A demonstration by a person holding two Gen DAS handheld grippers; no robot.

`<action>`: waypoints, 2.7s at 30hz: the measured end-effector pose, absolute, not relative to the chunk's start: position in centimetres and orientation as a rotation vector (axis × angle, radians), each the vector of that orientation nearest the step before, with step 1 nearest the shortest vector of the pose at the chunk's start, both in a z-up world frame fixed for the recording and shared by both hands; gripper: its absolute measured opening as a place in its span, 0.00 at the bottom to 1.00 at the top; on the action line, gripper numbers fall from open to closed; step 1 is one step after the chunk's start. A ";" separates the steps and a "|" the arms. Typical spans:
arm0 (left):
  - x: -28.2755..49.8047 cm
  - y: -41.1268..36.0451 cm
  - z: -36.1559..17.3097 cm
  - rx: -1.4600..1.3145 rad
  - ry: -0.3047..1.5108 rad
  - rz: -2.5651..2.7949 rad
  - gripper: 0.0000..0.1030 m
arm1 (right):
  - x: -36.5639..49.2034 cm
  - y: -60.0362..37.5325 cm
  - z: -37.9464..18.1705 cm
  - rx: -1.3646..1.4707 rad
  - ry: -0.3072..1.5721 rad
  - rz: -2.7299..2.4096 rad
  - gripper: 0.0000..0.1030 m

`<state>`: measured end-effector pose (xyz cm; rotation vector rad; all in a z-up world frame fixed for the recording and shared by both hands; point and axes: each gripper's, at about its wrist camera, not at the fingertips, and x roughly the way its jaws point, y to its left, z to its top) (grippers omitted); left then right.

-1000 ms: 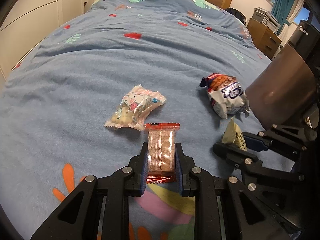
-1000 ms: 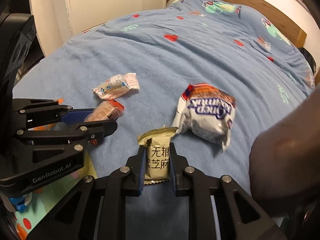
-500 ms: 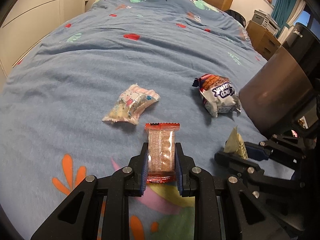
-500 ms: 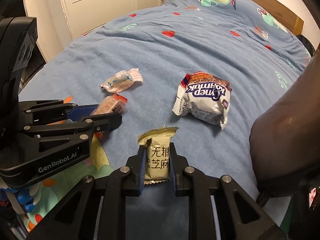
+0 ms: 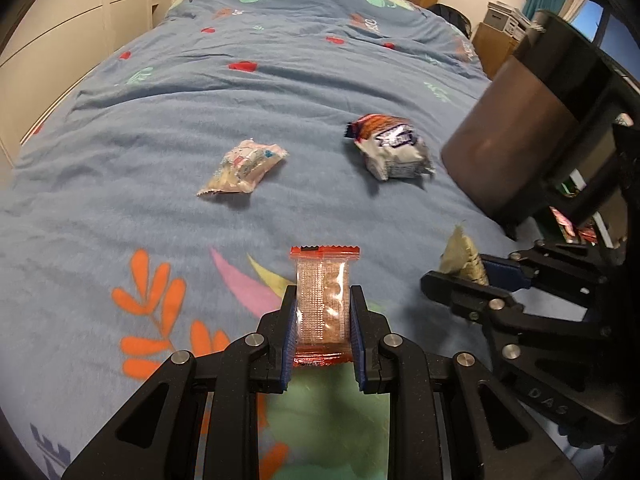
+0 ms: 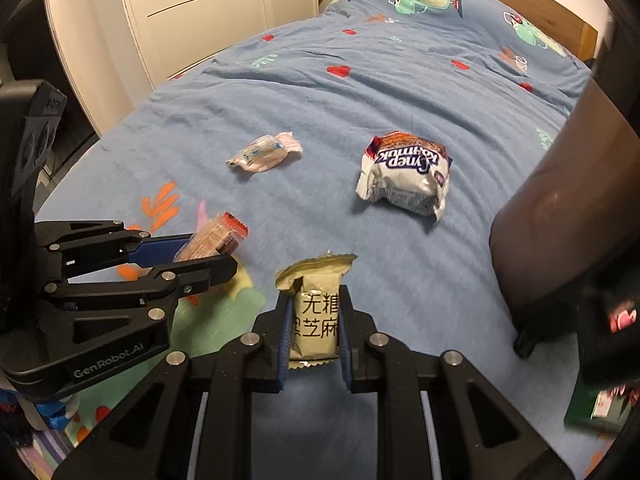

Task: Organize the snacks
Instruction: 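Lift both packets and carry them over the green tray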

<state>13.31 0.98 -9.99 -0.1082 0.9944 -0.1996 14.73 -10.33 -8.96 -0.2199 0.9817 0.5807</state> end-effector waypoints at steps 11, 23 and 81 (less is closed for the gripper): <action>10.7 -1.2 -7.5 -0.039 0.980 -0.223 0.19 | 11.7 -13.9 -8.4 -0.171 1.012 0.539 0.87; 8.1 -4.9 -6.4 0.027 0.994 -0.277 0.19 | 9.1 -18.2 -7.8 -0.120 1.022 0.487 0.87; 6.0 -27.9 -4.9 0.371 0.981 -0.540 0.19 | 8.2 -42.2 -5.9 0.062 0.912 0.159 0.86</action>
